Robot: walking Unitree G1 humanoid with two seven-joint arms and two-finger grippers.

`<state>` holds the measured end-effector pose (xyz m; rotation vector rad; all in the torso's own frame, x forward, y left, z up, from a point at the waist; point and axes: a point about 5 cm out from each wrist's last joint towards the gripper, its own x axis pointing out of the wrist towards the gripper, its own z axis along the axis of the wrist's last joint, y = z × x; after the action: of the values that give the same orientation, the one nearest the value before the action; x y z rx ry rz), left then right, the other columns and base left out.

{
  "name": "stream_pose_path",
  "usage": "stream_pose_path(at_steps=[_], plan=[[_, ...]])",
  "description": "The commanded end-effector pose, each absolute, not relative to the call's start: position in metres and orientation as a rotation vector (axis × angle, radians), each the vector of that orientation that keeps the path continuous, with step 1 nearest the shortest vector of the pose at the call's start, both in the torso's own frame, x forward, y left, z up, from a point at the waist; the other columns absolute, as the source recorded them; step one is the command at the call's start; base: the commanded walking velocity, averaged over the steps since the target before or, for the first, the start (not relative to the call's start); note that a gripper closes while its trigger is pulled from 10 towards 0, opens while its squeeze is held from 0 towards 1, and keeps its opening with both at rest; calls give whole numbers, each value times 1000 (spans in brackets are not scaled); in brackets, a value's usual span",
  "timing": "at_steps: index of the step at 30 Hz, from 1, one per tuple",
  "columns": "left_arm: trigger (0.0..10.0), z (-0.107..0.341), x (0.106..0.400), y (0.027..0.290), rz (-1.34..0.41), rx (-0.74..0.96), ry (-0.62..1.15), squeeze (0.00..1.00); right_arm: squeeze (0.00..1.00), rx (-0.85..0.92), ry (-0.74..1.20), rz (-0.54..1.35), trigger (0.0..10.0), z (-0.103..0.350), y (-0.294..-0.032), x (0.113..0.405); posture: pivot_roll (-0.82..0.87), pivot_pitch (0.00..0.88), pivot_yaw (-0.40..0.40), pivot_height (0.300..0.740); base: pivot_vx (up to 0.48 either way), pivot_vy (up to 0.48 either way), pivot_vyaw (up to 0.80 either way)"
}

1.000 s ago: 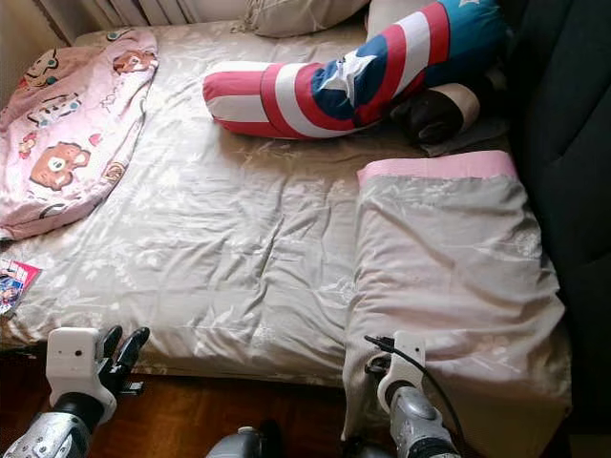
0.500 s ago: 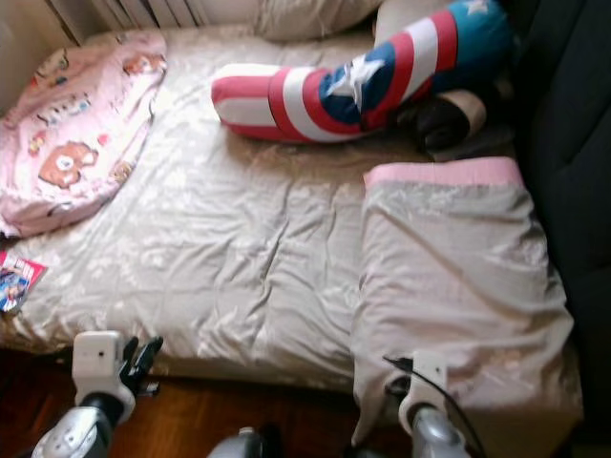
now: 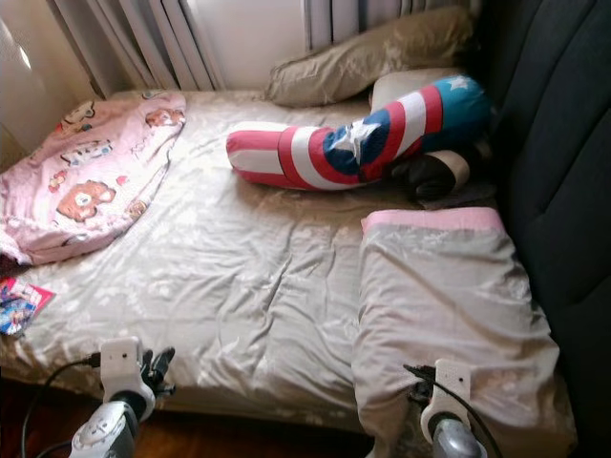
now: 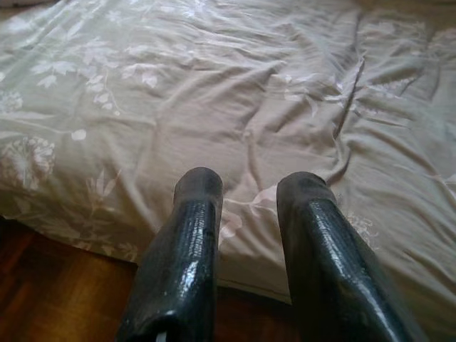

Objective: Clean up the room

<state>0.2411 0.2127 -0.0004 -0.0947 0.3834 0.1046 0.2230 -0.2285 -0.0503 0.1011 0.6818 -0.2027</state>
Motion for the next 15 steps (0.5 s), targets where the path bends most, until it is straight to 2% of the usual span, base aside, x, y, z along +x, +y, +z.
stream_pose_path(at_steps=[1, 8, 10, 15], plan=[[10000, -8, 241, 221, 136, -94, 409, 0, 0, 89, 608, -195, 10000, -40, -224, 237, 46, 0, 54, 740, 0, 0, 0], [10000, -18, 243, 218, 128, -96, 445, 0, 0, 42, 729, -175, 10000, -54, -223, 221, 15, 0, 53, 740, 0, 0, 0], [10000, -20, 244, 217, 129, -102, 446, 0, 0, 17, 814, -208, 10000, -65, -230, 202, 18, 0, 49, 740, 0, 0, 0], [10000, -25, 242, 219, 147, -114, 453, 0, 0, 96, 683, -236, 10000, -58, -231, 207, 21, 0, 45, 740, 0, 0, 0]])
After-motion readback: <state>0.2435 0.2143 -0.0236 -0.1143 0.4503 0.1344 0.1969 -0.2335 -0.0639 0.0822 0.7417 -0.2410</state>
